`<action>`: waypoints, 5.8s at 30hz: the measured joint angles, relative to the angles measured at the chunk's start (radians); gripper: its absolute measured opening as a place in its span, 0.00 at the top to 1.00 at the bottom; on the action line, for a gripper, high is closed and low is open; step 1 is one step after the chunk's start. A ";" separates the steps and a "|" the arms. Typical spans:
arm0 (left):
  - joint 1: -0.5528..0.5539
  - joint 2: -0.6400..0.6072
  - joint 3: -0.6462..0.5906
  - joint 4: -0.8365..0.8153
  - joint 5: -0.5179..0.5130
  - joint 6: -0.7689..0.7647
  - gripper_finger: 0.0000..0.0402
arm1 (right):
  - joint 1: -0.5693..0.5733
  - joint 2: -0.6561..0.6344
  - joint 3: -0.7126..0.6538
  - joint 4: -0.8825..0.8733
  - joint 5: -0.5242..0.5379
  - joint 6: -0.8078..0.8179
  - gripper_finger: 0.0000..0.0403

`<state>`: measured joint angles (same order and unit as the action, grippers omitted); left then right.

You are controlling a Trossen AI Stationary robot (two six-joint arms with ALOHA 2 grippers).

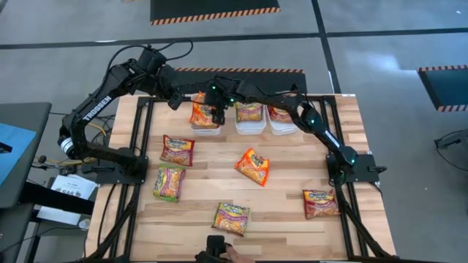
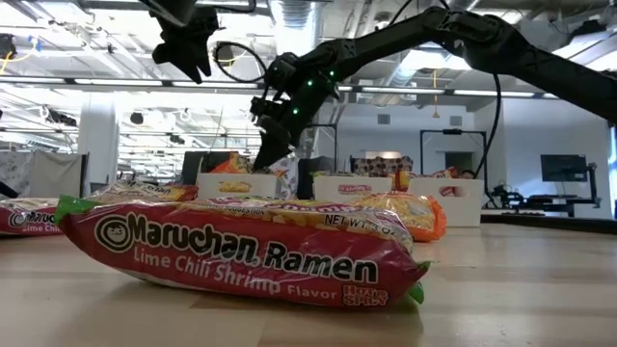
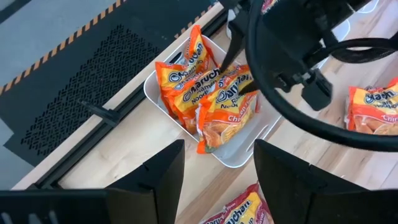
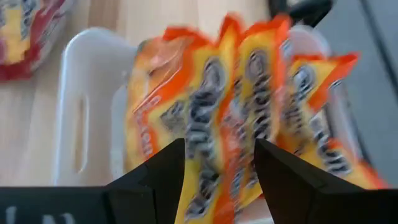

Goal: Sort Maruchan noodles
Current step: Adjust the orange noodle pack, then adjust the left white bin

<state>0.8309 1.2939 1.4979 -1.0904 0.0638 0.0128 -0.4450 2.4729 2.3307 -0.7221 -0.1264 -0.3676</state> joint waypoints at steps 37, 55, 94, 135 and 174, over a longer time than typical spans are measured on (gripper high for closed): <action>0.000 0.000 0.000 0.001 -0.023 0.021 0.56 | 0.040 -0.075 0.026 -0.033 0.175 -0.361 0.99; 0.000 0.000 0.000 0.004 -0.023 0.021 0.56 | 0.096 -0.063 0.025 -0.028 0.401 -0.713 0.99; 0.000 0.001 0.000 -0.131 0.008 0.111 0.56 | 0.134 -0.089 0.022 -0.130 0.582 -0.414 0.61; -0.072 0.315 -0.547 0.791 0.221 -0.358 0.56 | 0.122 -0.488 0.020 -0.447 0.569 -0.041 0.67; -0.260 0.180 -0.547 0.805 0.314 -0.390 0.56 | 0.111 -0.488 0.020 -0.452 0.569 -0.023 0.67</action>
<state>0.5711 1.4741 0.9512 -0.2855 0.3780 -0.3774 -0.3337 1.9850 2.3505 -1.1744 0.4427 -0.3901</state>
